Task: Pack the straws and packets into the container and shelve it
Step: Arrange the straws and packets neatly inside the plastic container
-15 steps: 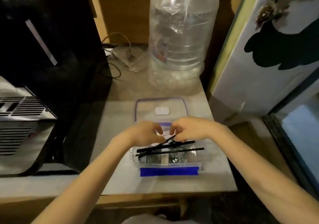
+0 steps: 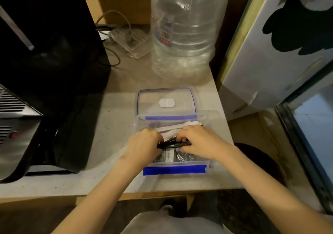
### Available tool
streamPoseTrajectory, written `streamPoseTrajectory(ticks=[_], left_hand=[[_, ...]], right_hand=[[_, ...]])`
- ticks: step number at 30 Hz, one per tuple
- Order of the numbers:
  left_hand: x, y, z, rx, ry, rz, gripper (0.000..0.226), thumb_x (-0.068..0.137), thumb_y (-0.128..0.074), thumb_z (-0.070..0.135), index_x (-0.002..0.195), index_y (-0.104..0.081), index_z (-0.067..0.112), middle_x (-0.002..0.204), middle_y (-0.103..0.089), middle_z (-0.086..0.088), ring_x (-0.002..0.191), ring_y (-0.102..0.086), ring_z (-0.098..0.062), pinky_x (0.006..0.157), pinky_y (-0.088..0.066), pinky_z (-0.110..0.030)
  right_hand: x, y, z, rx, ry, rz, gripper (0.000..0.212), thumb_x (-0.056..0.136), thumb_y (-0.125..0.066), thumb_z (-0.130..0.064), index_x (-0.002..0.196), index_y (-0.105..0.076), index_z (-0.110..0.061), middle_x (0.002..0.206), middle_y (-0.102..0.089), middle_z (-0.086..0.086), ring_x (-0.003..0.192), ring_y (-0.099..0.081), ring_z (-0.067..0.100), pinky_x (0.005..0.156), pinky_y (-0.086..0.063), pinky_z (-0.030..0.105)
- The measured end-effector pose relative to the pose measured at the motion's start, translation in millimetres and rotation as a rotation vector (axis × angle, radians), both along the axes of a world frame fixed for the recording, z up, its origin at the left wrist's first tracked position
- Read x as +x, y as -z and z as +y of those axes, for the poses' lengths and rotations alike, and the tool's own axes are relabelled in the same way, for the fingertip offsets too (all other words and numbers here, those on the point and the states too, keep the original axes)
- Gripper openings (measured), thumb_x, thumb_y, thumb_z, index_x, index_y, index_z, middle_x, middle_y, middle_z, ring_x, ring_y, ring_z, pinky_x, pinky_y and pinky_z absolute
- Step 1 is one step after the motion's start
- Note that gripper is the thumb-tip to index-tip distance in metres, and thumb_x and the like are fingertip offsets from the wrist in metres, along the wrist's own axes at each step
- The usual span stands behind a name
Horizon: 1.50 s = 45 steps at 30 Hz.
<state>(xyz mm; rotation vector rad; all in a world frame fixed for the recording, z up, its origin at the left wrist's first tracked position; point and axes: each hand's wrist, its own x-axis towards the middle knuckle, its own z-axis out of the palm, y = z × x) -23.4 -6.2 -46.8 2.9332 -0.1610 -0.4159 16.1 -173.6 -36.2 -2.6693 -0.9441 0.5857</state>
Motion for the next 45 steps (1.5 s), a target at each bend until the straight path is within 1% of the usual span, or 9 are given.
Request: streamPoseTrajectory(ticks=[6, 11, 17, 25, 30, 34, 38, 41, 45], left_hand=[[-2, 7, 4, -0.041, 0.022, -0.013, 0.02, 0.088, -0.056, 0.025, 0.103, -0.069, 0.023, 0.103, -0.068, -0.001, 0.09, -0.063, -0.021, 0.072, -0.056, -0.032], [3, 4, 6, -0.057, 0.044, -0.034, 0.023, 0.091, -0.053, 0.026, 0.11, -0.066, 0.022, 0.109, -0.067, -0.001, 0.096, -0.063, -0.02, 0.077, -0.055, -0.029], [18, 1, 11, -0.094, 0.095, -0.019, 0.022, 0.092, -0.053, 0.024, 0.108, -0.065, 0.018, 0.109, -0.068, -0.004, 0.096, -0.064, -0.017, 0.081, -0.055, -0.028], [35, 3, 19, -0.109, 0.167, 0.026, 0.017, 0.09, -0.055, 0.016, 0.102, -0.067, 0.014, 0.098, -0.071, -0.008, 0.088, -0.066, -0.023, 0.079, -0.057, -0.037], [42, 3, 23, -0.131, 0.205, 0.042, 0.019, 0.089, -0.057, 0.019, 0.105, -0.066, 0.016, 0.099, -0.073, -0.007, 0.09, -0.066, -0.023, 0.081, -0.055, -0.038], [45, 5, 23, -0.131, 0.221, 0.04, 0.018, 0.088, -0.058, 0.017, 0.104, -0.066, 0.017, 0.097, -0.073, -0.007, 0.09, -0.066, -0.024, 0.081, -0.055, -0.039], [47, 8, 25, -0.125, 0.226, 0.034, 0.021, 0.086, -0.06, 0.015, 0.105, -0.066, 0.018, 0.097, -0.074, -0.007, 0.091, -0.066, -0.025, 0.081, -0.055, -0.04], [48, 8, 26, -0.141, 0.227, 0.051, 0.02, 0.086, -0.06, 0.015, 0.105, -0.068, 0.018, 0.097, -0.074, -0.007, 0.091, -0.066, -0.025, 0.082, -0.055, -0.039], [47, 7, 27, -0.182, 0.21, 0.048, 0.026, 0.084, -0.064, 0.014, 0.11, -0.065, 0.019, 0.103, -0.073, -0.007, 0.097, -0.066, -0.023, 0.086, -0.054, -0.04]], right_hand=[[-6, 8, -4, 0.045, -0.017, -0.191, 0.03, 0.087, -0.061, -0.026, 0.117, -0.06, -0.02, 0.114, -0.063, -0.002, 0.106, -0.055, 0.014, 0.088, -0.051, 0.033], [-20, 6, -5, 0.19, 0.105, -0.287, 0.016, 0.075, -0.076, -0.017, 0.09, -0.07, -0.015, 0.085, -0.069, -0.001, 0.077, -0.066, 0.014, 0.059, -0.054, 0.026], [-30, 10, 3, 0.216, 0.371, 0.139, 0.022, 0.09, -0.058, -0.033, 0.105, -0.068, -0.019, 0.096, -0.072, -0.001, 0.087, -0.066, 0.01, 0.08, -0.057, 0.031], [-22, 20, 24, 0.137, 0.505, 0.179, 0.05, 0.079, -0.065, -0.05, 0.115, -0.06, -0.017, 0.083, -0.07, 0.001, 0.076, -0.065, 0.014, 0.074, -0.057, 0.038], [-19, 23, 27, 0.231, 0.568, 0.301, 0.036, 0.078, -0.073, -0.033, 0.108, -0.063, -0.016, 0.092, -0.069, 0.0, 0.083, -0.064, 0.013, 0.078, -0.055, 0.032], [-14, 20, 28, 0.378, 0.606, 0.438, 0.021, 0.075, -0.076, -0.018, 0.089, -0.061, -0.016, 0.08, -0.065, -0.003, 0.064, -0.057, 0.002, 0.062, -0.048, 0.016], [-12, 19, 32, 0.485, 0.655, 0.635, 0.023, 0.077, -0.073, -0.012, 0.094, -0.058, -0.011, 0.075, -0.068, 0.0, 0.053, -0.058, 0.006, 0.046, -0.044, 0.011], [-12, 18, 32, 0.502, 0.671, 0.633, 0.021, 0.078, -0.072, -0.005, 0.093, -0.059, -0.012, 0.074, -0.068, -0.001, 0.043, -0.056, 0.0, 0.041, -0.041, 0.007], [-7, 2, 12, 0.462, 0.673, 0.544, 0.024, 0.079, -0.07, -0.003, 0.096, -0.061, -0.017, 0.081, -0.07, -0.004, 0.053, -0.063, 0.001, 0.046, -0.047, 0.008]])
